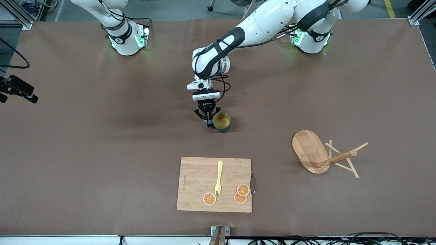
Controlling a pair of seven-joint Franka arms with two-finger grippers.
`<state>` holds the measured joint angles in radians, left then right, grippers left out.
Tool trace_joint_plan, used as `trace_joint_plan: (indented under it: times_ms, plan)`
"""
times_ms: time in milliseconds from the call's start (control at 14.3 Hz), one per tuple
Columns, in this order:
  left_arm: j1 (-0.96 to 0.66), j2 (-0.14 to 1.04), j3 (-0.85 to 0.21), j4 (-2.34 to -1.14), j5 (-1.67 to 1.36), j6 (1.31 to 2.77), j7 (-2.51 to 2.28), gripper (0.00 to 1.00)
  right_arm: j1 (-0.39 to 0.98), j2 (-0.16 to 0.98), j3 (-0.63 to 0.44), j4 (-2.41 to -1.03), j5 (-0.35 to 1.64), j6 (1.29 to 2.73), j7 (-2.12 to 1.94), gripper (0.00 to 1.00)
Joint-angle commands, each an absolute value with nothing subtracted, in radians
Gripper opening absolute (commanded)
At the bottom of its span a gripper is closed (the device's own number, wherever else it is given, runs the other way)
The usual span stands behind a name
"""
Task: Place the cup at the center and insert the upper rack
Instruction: 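Close the left gripper on the mug handle, then lift the mug with the left gripper toward the wooden stand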
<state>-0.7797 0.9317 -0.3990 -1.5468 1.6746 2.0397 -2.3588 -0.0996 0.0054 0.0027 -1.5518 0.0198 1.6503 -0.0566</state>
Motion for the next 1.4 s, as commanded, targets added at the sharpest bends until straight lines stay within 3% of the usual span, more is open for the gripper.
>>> trace_joint_plan:
  times_ms: [0,698,1047,1186,1326]
  plan:
    - [-0.775,0.897,-0.408,-1.52,1.599,2.051,-2.345,0.0,-0.098,-0.009,0.006,-1.549,0.009,1.643,-0.063,1.0]
    - [-0.681,0.645,-0.428,-1.493,1.013,2.126,-2.224,0.0,-0.1,-0.008,0.005,-1.549,0.008,1.643,-0.063,1.0]
    - [-0.539,0.512,-0.442,-1.5,0.657,2.226,-2.139,0.0,-0.1,-0.003,0.005,-1.549,0.006,1.643,-0.063,1.0]
    - [-0.477,0.488,-0.466,-1.503,0.588,2.229,-2.105,0.0,-0.098,0.006,0.005,-1.549,0.006,1.643,-0.063,1.0]
    - [-0.328,0.466,-0.582,-1.517,0.481,2.246,-2.025,0.0,-0.098,0.006,0.005,-1.549,0.006,1.643,-0.063,1.0]
